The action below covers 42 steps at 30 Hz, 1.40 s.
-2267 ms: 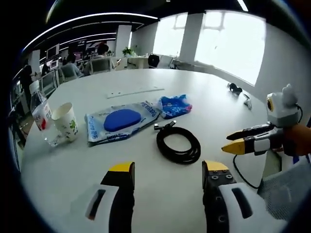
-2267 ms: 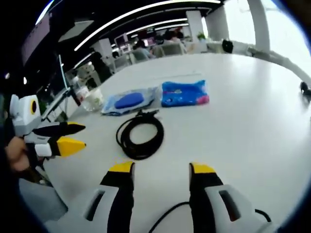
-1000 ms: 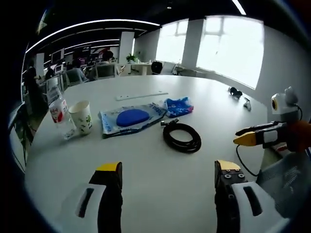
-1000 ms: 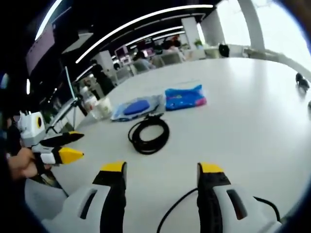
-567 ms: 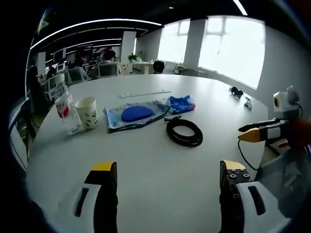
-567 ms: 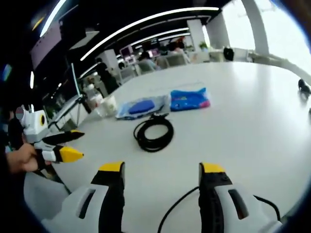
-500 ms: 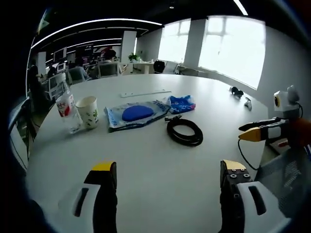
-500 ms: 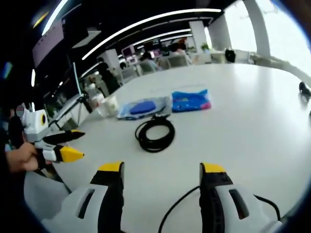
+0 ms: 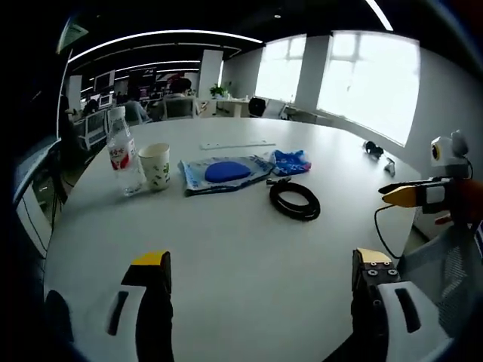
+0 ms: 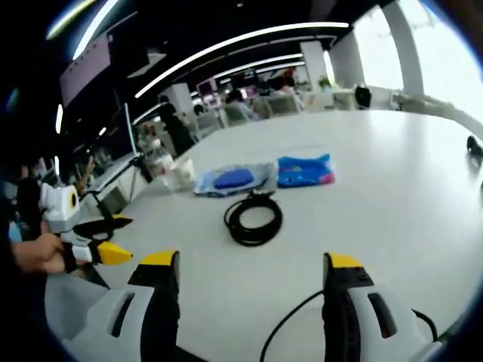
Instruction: Arrange the tabletop items into an orderly group along one side of the table until the central work area is clear of visible clutter.
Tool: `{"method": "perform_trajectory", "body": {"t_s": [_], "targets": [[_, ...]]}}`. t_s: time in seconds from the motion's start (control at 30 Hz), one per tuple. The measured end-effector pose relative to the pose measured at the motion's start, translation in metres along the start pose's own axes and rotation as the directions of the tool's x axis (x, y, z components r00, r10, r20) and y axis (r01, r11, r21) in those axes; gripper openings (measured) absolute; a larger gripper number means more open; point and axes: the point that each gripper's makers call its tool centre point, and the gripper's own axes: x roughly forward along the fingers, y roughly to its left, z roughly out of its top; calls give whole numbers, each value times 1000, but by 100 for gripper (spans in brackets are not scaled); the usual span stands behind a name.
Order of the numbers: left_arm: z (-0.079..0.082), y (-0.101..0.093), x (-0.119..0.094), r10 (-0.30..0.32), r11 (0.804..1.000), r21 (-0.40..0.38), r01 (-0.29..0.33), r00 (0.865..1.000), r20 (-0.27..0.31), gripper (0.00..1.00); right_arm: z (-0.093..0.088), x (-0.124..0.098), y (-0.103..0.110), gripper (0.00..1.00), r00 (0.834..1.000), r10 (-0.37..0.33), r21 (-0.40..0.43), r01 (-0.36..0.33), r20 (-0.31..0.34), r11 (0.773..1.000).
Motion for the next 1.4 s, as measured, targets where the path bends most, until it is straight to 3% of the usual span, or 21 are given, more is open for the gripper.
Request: {"method": "perform_trajectory", "body": {"t_s": [0.4, 0.53, 0.77, 1.07, 1.27, 1.4], "targets": [[-1, 20, -25, 78, 997, -21, -78, 997, 27, 99, 5, -9, 15, 85, 1000, 24, -14, -24, 8, 1000], [-3, 21, -32, 82, 996, -33, -81, 996, 32, 99, 2, -12, 17, 94, 1000, 23, 4, -23, -6, 1000], [1, 20, -43, 90, 995, -42, -88, 994, 56, 99, 0, -21, 22, 100, 1000, 20, -25, -20, 0, 999], [8, 18, -54, 97, 995, -21, -95, 992, 80, 99, -5, -29, 25, 100, 1000, 13, -34, -14, -10, 999], [8, 16, -56, 84, 996, -1, -84, 992, 93, 99, -14, -26, 39, 100, 999, 34, -103, -37, -36, 994], [11, 16, -57, 83, 997, -3, -83, 990, 112, 99, -12, -25, 39, 100, 999, 37, -106, -40, -28, 994]]}}
